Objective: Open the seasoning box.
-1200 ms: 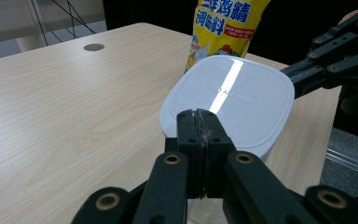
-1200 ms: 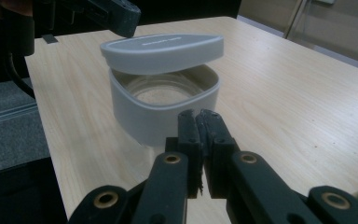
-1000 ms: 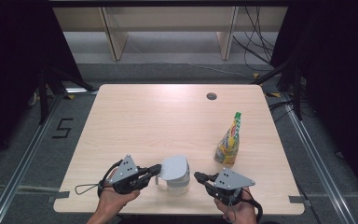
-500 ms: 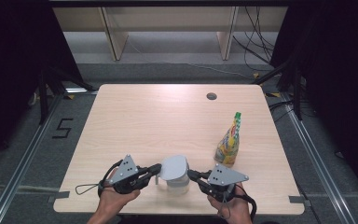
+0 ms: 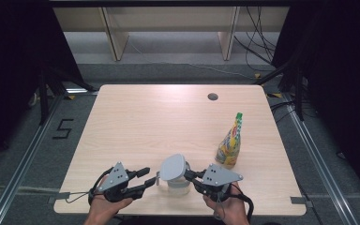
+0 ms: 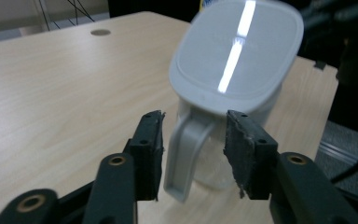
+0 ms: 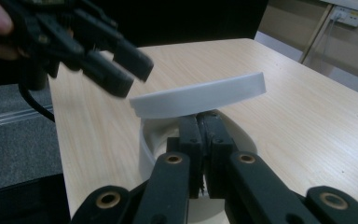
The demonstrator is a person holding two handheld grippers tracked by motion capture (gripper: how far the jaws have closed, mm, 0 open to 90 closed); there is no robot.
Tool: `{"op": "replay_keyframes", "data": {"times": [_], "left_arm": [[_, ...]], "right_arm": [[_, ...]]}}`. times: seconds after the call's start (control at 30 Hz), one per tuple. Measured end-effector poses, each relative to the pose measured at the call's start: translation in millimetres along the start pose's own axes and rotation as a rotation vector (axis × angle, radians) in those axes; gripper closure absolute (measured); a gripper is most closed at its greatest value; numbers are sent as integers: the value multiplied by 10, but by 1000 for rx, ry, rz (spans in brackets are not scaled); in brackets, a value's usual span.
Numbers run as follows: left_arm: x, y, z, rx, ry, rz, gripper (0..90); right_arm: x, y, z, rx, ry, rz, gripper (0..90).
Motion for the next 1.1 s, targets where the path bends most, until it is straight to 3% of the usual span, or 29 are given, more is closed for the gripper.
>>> {"op": "replay_keyframes", "data": {"times": [0.07,0.17,0.2,0.3,0.33,0.37,0.43,0.5,0.57,0.63,0.77,0.8,0.87,1.1], "left_arm": [[-25,82,2,23,6,5,512],[-19,181,8,62,9,-24,468],[-29,222,3,65,1,8,448],[18,352,24,109,-20,10,412],[19,374,23,105,-28,41,408],[42,390,36,113,-35,36,406],[38,381,55,100,-35,53,403],[63,369,75,96,-36,29,397],[61,376,79,100,-42,52,386],[73,365,71,102,-45,21,371],[75,358,55,93,-55,32,366],[90,360,63,100,-58,13,363],[84,364,57,98,-60,32,362],[108,369,51,99,-83,35,361]], "right_arm": [[19,-27,-2,-1,2,7,887],[22,-64,-15,-8,10,13,881],[24,-75,-22,-8,6,22,879],[35,-116,-30,-7,8,32,879],[29,-132,-36,-12,17,32,879],[38,-152,-47,-18,15,36,879],[60,-175,-61,-14,11,39,879],[69,-211,-77,-21,9,62,879],[98,-235,-97,-17,3,67,879],[136,-265,-150,-17,5,82,878],[164,-291,-196,-19,-4,78,878],[200,-297,-224,-14,-15,80,877],[212,-299,-241,-14,-14,82,876],[306,-310,-321,-10,-34,93,866]]}}
Point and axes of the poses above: each handheld gripper's, and its own axes: z roughly backward along the jaws, y roughly out of its underside, x roughly to its left, the point moved 9 cm from there along -z, roughly forward along the jaws, and after that the axes turned 2 degrees about y, right-handed, at the moved point
